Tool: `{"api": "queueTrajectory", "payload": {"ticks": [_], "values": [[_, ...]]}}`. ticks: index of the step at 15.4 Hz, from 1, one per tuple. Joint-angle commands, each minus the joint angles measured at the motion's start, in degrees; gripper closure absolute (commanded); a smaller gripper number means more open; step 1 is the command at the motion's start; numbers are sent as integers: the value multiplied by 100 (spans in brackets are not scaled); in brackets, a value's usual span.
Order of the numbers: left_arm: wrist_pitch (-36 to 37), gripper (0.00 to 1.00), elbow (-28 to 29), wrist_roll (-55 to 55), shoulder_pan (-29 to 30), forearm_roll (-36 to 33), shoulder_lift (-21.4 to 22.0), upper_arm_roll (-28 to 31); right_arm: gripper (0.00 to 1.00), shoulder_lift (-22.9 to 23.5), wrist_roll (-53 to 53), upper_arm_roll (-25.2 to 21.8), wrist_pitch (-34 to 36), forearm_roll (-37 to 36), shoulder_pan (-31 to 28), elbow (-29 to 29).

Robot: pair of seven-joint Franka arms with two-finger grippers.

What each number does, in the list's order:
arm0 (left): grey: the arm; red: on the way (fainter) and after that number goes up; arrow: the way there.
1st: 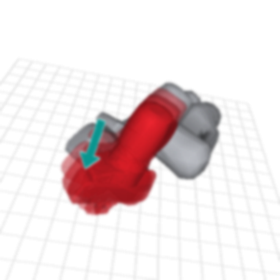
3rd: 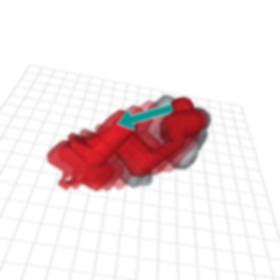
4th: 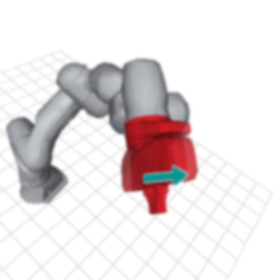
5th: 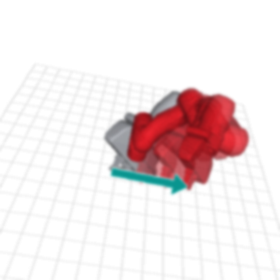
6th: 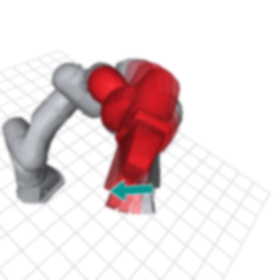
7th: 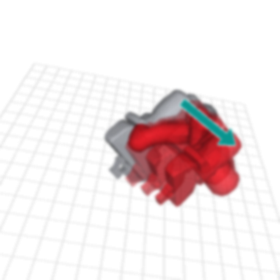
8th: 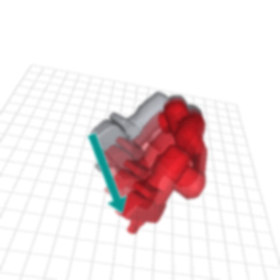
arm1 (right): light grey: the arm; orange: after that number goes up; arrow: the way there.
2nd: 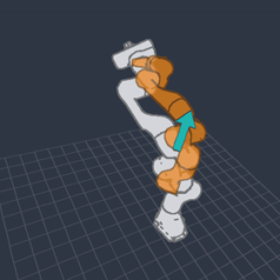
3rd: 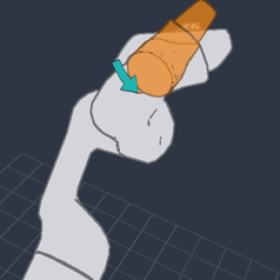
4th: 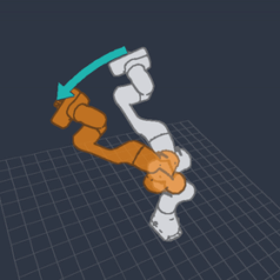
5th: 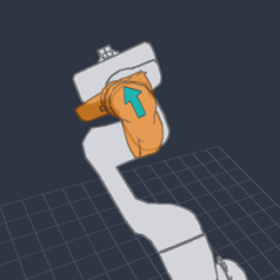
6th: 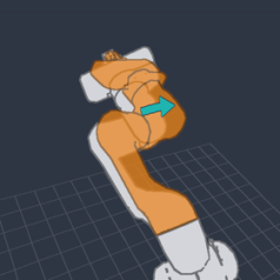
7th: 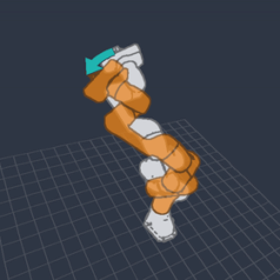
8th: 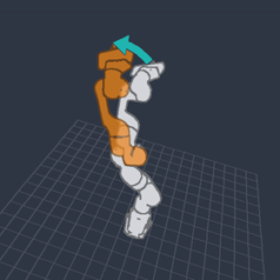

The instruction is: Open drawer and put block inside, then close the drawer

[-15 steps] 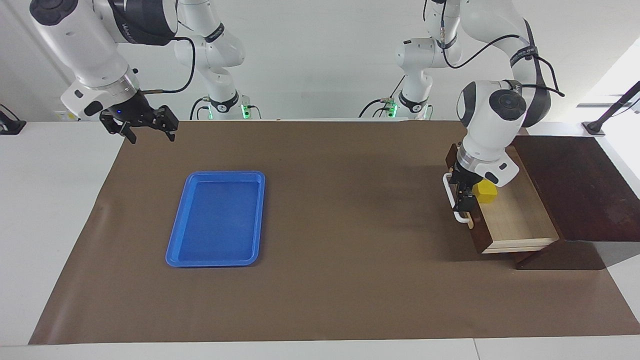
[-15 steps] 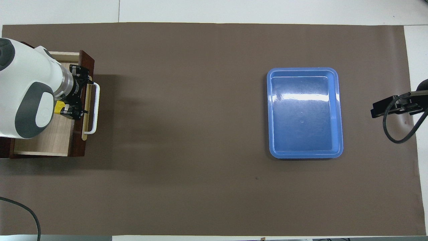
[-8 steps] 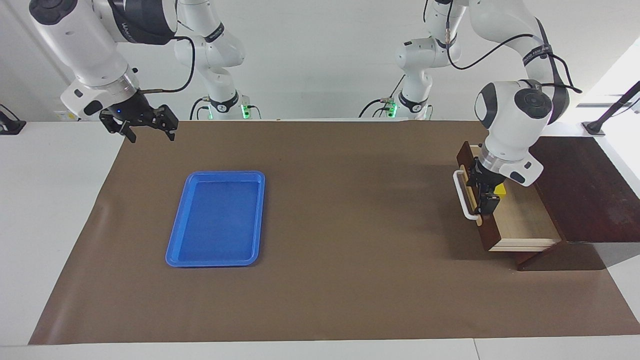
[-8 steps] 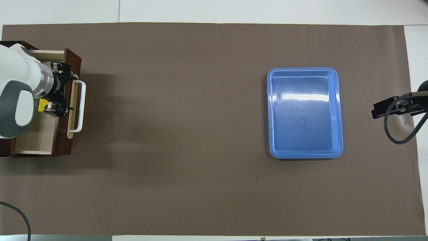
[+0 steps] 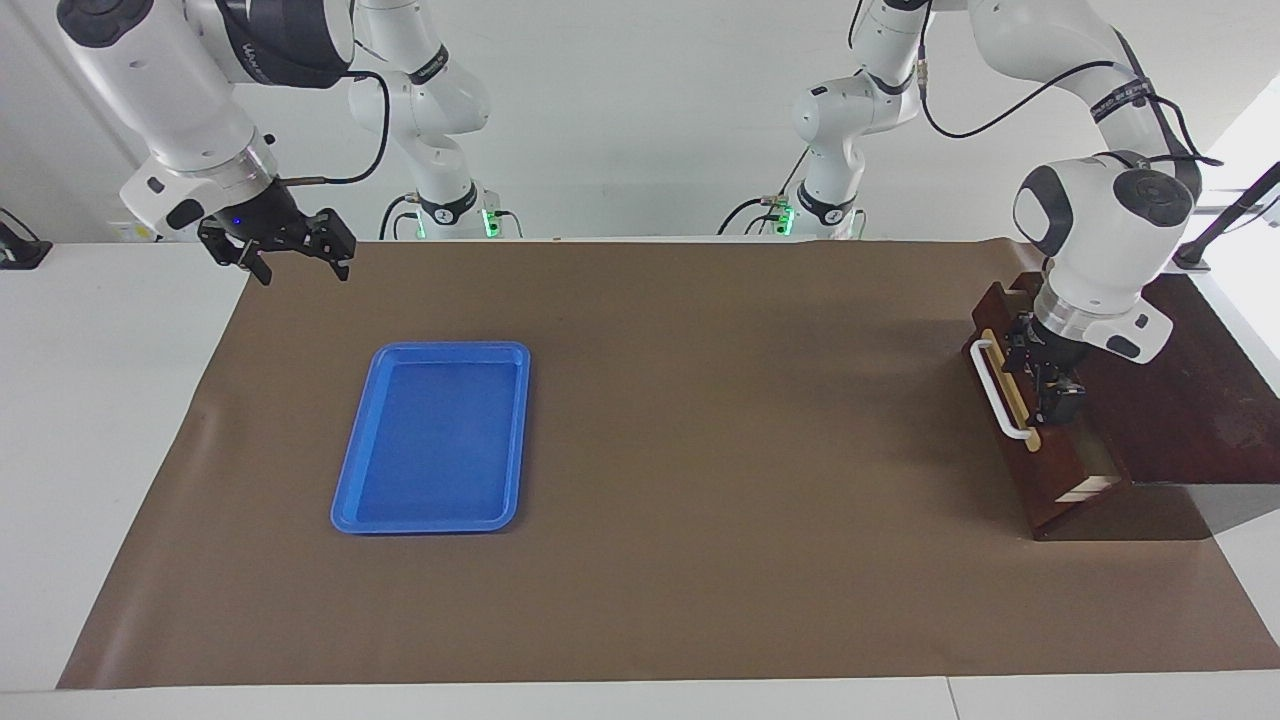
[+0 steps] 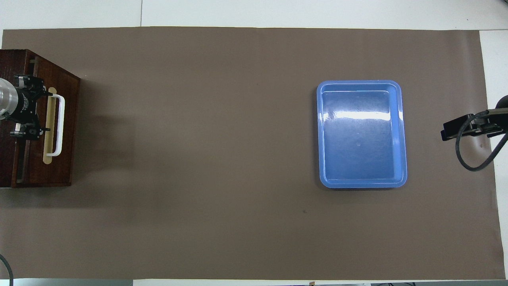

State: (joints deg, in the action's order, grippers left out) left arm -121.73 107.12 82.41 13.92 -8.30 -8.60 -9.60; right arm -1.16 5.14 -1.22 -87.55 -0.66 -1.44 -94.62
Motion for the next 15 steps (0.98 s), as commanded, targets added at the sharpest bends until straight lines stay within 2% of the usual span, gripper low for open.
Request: {"api": "queueTrajectory", "payload": {"ticks": [1, 6, 11, 13, 15], "values": [[-87, 0, 152, -93, 198, -163, 78, -15, 0, -104, -83, 78, 63, -57, -94, -66], [-44, 0, 152, -366, 322, -163, 86, -15, 0, -104, -74, 96, 72, -92, -59, -66], [79, 0, 38, -691, 129, -171, 112, -68, 0, -104, -83, 114, 81, -48, -58, -66], [568, 0, -260, -1013, -160, -172, 191, -103, 0, -104, -83, 114, 89, -48, -50, -66], [1131, 0, -489, -2170, -328, -40, 340, -191, 0, -104, -83, 114, 89, -40, -67, -66]]}}
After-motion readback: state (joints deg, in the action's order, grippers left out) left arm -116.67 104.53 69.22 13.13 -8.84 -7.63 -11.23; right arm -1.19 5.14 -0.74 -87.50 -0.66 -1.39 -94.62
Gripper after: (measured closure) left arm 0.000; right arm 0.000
